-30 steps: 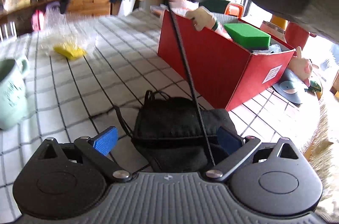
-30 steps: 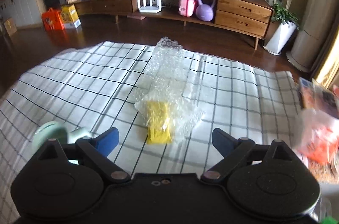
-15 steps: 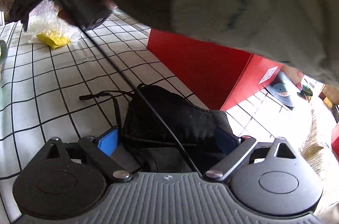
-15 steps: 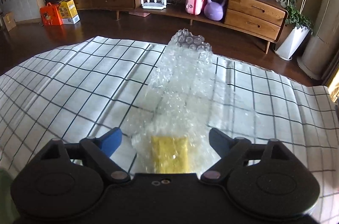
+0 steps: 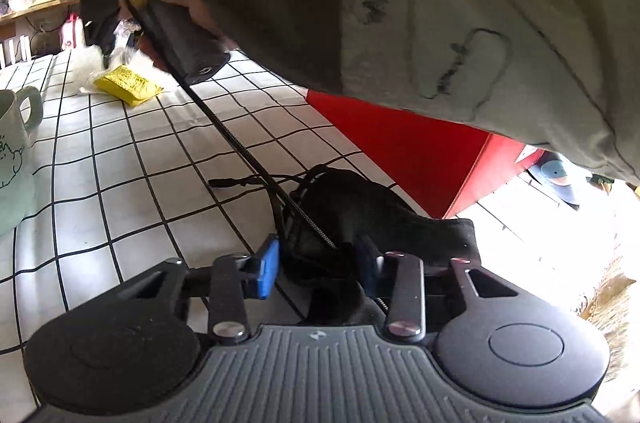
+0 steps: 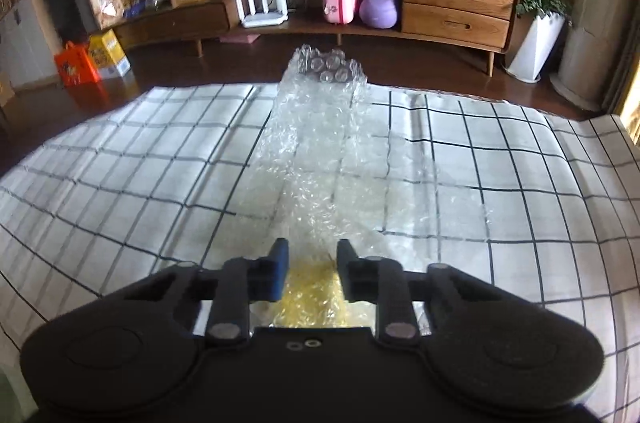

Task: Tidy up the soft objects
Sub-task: 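Grasp the black mask with left tool while right tool grasps the bubble-wrap bag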

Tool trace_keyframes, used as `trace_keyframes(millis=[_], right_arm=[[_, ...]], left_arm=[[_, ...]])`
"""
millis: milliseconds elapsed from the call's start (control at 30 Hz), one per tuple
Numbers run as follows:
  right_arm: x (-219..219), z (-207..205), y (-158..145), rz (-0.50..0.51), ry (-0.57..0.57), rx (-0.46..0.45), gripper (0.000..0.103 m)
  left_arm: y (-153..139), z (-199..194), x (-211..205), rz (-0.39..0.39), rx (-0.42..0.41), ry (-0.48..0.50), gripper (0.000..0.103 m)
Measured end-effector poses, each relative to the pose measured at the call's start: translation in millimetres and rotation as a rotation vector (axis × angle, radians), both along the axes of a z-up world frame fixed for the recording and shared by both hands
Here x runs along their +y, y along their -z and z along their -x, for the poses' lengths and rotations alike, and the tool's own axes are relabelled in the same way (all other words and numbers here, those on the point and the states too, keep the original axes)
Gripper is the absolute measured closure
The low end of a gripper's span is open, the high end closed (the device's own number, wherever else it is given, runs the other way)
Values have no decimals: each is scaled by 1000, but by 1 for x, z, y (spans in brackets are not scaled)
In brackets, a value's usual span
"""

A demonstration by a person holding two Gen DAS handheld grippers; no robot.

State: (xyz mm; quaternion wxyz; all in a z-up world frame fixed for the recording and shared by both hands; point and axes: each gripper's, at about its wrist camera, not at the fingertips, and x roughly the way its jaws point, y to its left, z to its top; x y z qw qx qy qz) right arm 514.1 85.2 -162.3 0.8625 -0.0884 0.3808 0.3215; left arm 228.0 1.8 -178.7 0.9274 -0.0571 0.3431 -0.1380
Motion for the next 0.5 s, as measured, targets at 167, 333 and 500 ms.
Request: trace_keyframes(millis=[167,333,500], right_arm=[[-11,6,-17,-36,-3,-7,95],[-25,22,-46,-77,-11,-22,96],[-47,45,-78,-114,-22,-29,96]], left_arm=[[-1,0,6,31,16,-27,77],[-3,-1,15,65,40,-53,86],[-9,5,19,84,48,-79,88]])
